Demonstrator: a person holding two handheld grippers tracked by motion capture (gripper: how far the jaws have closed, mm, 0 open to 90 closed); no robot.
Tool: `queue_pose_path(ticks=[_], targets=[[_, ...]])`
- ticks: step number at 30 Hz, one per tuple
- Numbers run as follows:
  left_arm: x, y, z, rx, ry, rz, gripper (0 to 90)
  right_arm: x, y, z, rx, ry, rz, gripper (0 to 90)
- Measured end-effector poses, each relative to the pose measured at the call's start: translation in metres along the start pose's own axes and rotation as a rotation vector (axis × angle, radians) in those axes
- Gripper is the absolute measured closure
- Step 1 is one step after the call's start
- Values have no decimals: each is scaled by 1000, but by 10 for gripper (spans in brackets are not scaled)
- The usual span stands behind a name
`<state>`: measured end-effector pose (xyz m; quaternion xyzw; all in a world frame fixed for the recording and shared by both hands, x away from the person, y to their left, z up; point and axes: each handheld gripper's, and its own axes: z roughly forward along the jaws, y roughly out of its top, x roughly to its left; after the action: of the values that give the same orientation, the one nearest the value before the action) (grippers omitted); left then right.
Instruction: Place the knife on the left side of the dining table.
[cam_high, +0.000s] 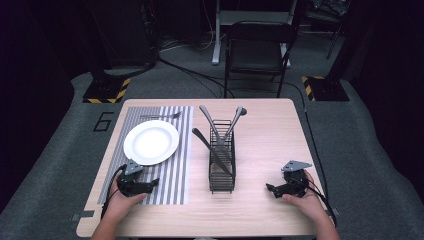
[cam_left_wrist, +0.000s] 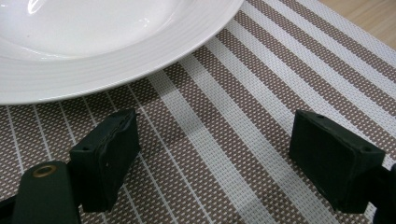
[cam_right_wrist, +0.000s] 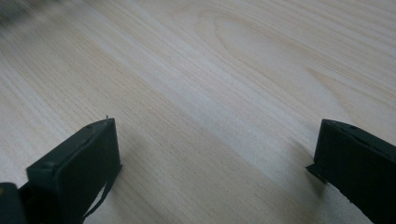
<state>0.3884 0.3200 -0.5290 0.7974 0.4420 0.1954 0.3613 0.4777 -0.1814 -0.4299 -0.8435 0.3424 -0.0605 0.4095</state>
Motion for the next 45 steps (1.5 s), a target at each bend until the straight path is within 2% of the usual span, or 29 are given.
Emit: queue_pose_path(ticks=[7,10,16,22,27,28,32,34,35,40,45], targets=[[0,0,-1,3,8,7,171,0,0,0,0,0,0,0],[0,-1,-2,-10,14,-11,214,0,0,0,0,0,0,0],[-5,3,-7,12,-12,19,370,0,0,0,0,0,0,0],[-9,6,-10,11,-44,11,409,0,0,0,0,0,0,0],[-14,9,-11,15,-64,-11,428,0,0,0,0,0,0,0],[-14,9,-11,18,-62,0,430,0,0,0,0,0,0,0],[-16,11,-12,26,-79,-8,440,0,0,0,0,0,0,0],[-16,12,-11,21,-89,-19,457,0,0,0,0,0,0,0],[-17,14,-12,18,-119,-54,473,0,0,0,0,0,0,0],[-22,18,-12,16,-134,-76,491,0,0,0,0,0,0,0],[-29,24,-13,20,-135,-46,504,0,0,0,0,0,0,0]])
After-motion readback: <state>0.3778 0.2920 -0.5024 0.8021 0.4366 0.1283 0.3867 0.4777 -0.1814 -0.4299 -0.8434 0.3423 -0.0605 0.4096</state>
